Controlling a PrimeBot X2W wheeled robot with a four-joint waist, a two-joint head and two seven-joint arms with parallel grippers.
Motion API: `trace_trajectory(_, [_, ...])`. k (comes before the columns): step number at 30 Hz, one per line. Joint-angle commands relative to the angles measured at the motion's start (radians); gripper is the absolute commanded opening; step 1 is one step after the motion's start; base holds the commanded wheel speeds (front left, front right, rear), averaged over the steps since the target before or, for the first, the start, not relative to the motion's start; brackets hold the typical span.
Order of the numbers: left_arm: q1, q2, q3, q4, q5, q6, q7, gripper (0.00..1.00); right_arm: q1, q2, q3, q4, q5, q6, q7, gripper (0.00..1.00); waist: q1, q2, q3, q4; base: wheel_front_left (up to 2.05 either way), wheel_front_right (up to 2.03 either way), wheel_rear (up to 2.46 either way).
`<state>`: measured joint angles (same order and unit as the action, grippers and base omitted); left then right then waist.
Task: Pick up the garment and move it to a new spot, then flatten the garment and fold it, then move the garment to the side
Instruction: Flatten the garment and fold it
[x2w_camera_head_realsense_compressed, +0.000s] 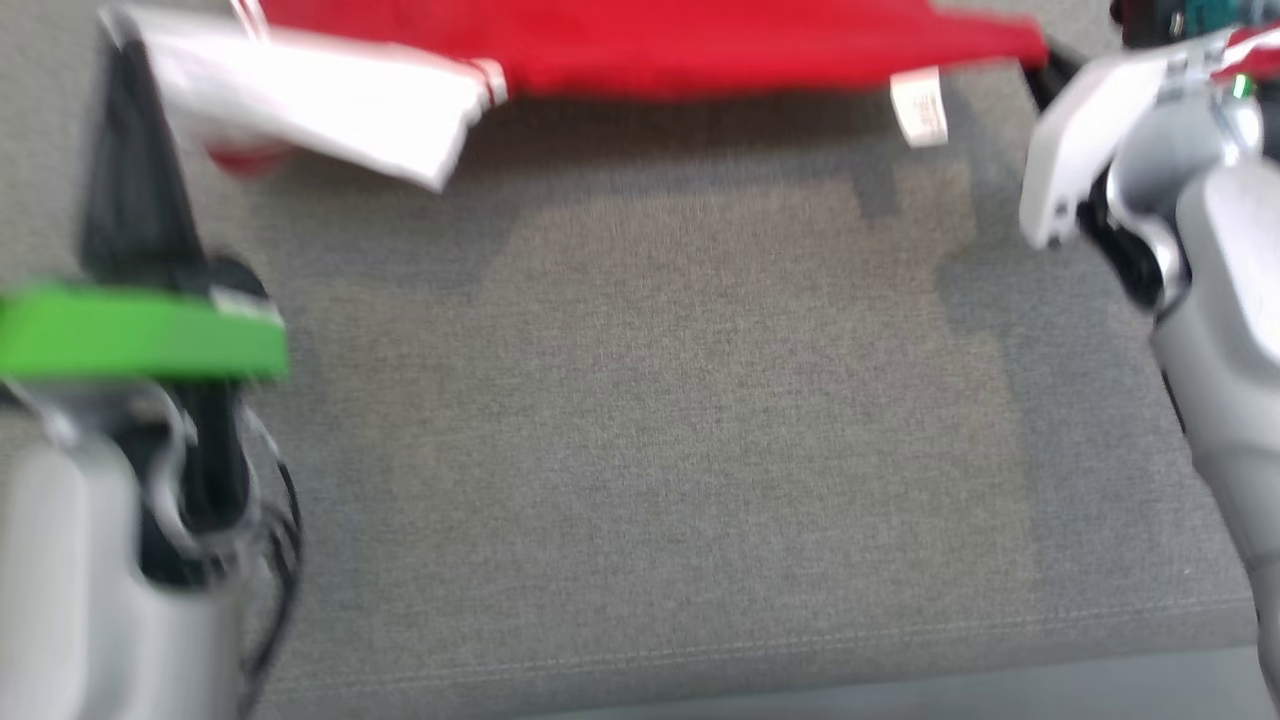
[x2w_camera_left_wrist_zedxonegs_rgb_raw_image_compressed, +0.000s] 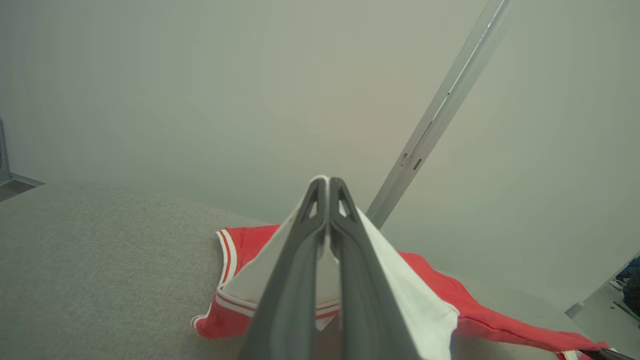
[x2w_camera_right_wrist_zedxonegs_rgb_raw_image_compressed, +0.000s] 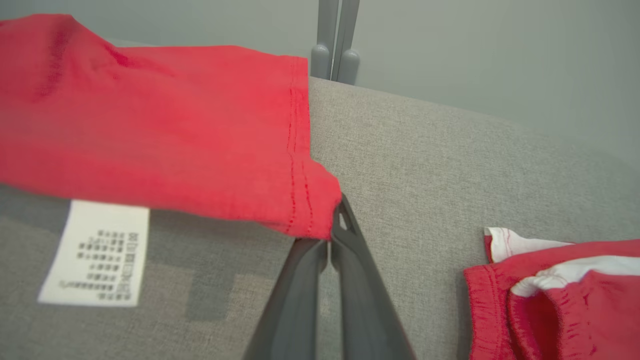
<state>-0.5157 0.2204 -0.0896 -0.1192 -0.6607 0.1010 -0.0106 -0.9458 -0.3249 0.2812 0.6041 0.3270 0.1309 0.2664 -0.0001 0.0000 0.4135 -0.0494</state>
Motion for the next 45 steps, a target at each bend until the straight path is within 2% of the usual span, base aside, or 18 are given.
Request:
trace_trajectory(1, [0.068, -0.011, 0.001, -0.016, -0.006, 0.013, -0.006, 0.00, 0.054, -0.010, 0.001, -0.031, 0.021, 0.000, 0.024, 0.00, 0.0001, 0.0000, -0.142, 0.033, 0.00, 0.00, 0.00])
trace_trajectory(4, [0.225, -0.040, 0.004, -0.040, -0.014, 0.042, -0.029, 0.00, 0.187, -0.041, -0.008, -0.121, 0.040, -0.001, 0.087, 0.00, 0.0001, 0.0000, -0.194, 0.040, 0.00, 0.00, 0.00])
trace_trajectory(8, [0.371, -0.077, -0.001, -0.036, -0.020, 0.067, -0.064, 0.00, 0.342, -0.051, -0.035, -0.220, 0.058, -0.001, 0.172, 0.00, 0.0001, 0.0000, -0.243, 0.048, 0.00, 0.00, 0.00])
trace_trajectory(11, [0.447, -0.084, -0.008, -0.027, -0.004, 0.084, -0.084, 0.00, 0.439, -0.067, -0.037, -0.283, 0.044, -0.001, 0.239, 0.00, 0.0001, 0.0000, -0.270, 0.052, 0.00, 0.00, 0.00])
trace_trajectory(17, [0.571, -0.082, -0.031, 0.000, 0.020, 0.108, -0.086, 0.00, 0.593, -0.056, -0.070, -0.387, 0.049, -0.001, 0.330, 0.00, 0.0001, 0.0000, -0.318, 0.062, 0.00, 0.00, 0.00])
trace_trajectory(21, [0.626, -0.071, -0.056, 0.031, 0.045, 0.110, -0.090, 0.00, 0.675, -0.021, -0.115, -0.422, 0.032, -0.001, 0.333, 0.00, 0.0001, 0.0000, -0.355, 0.074, 0.00, 0.00, 0.00])
trace_trajectory(28, [0.653, -0.073, -0.081, 0.104, 0.070, 0.104, -0.117, 0.00, 0.777, 0.072, -0.217, -0.457, -0.018, -0.001, 0.274, 0.00, 0.0001, 0.0000, -0.410, 0.088, 0.00, 0.00, 0.00])
trace_trajectory(34, [0.653, -0.066, -0.089, 0.132, 0.072, 0.107, -0.112, 0.00, 0.847, 0.108, -0.254, -0.495, -0.037, -0.001, 0.303, 0.00, 0.0001, 0.0000, -0.428, 0.091, 0.00, 0.00, 0.00])
trace_trajectory(45, [0.604, -0.072, -0.092, 0.142, 0.053, 0.090, -0.116, 0.00, 0.832, 0.165, -0.306, -0.531, -0.043, -0.001, 0.255, 0.00, 0.0001, 0.0000, -0.417, 0.092, 0.00, 0.00, 0.00])
